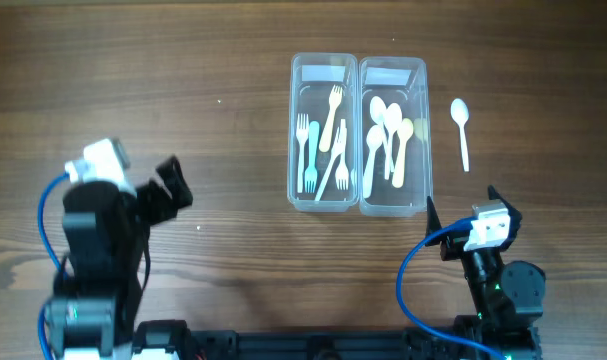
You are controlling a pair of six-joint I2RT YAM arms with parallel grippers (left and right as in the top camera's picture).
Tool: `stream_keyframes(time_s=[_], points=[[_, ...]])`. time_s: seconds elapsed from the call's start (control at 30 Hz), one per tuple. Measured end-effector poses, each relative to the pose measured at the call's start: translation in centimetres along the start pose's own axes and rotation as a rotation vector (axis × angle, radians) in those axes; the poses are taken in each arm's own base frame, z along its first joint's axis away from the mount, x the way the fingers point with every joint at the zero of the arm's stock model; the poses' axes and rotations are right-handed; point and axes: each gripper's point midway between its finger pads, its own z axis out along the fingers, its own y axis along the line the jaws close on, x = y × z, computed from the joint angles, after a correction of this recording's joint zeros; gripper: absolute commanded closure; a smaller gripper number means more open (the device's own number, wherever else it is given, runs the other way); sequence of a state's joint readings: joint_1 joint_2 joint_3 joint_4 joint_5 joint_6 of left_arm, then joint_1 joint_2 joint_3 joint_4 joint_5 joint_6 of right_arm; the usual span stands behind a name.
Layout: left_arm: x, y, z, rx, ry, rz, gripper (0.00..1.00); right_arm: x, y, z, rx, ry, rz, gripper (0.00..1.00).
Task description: Pack container
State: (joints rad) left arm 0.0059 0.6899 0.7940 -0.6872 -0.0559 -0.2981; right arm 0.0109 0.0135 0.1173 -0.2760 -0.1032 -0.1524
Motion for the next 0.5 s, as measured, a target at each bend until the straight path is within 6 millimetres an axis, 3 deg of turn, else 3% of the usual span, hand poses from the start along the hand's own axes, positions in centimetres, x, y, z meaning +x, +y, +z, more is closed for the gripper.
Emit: stream_keyframes(time_s=[0.23,0.5], points=[[4.1,1.7,-1.9,0.037,-0.100,-0.008,0.00,0.0,0.0,0.0,0.000,0.001,0.000,0.00],[7.8,2.7,0.7,0.094,-0.188,-0.048,0.00,0.0,0.0,0.0,0.000,0.000,0.000,0.00]])
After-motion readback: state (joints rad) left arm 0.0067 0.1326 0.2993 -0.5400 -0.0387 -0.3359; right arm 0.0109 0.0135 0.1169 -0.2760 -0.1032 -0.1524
